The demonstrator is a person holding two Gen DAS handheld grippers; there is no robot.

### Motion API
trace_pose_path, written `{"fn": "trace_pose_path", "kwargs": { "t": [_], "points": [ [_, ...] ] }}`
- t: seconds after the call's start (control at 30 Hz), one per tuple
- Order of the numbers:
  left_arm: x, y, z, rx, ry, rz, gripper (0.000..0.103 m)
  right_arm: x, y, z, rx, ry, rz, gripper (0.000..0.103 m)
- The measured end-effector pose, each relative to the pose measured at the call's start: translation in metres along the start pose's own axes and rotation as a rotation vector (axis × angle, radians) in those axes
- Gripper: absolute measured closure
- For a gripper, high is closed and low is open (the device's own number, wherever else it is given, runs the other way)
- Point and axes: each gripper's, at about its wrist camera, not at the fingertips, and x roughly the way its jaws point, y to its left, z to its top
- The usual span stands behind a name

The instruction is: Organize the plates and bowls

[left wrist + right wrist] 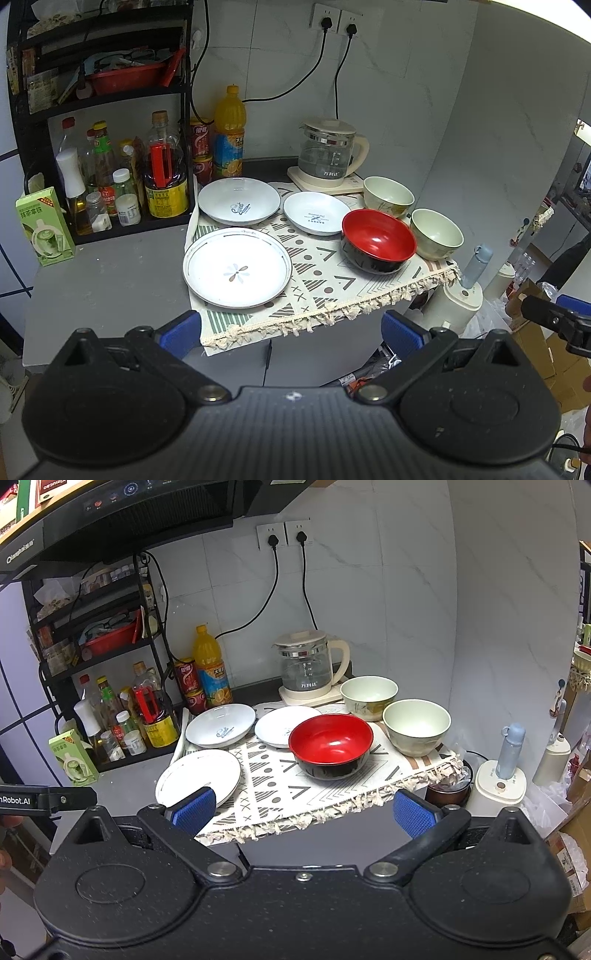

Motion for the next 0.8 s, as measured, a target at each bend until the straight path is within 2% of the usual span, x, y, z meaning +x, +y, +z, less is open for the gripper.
{"fn": "trace_pose_path", "kwargs": {
  "t": [0.8],
  "points": [
    [0.0073, -0.0069, 0.0002, -0.014, 0.018, -0.005, 0.001, 0.0024, -0.0048, -0.0003, 0.001, 0.007, -0.001, 0.0]
  ]
}}
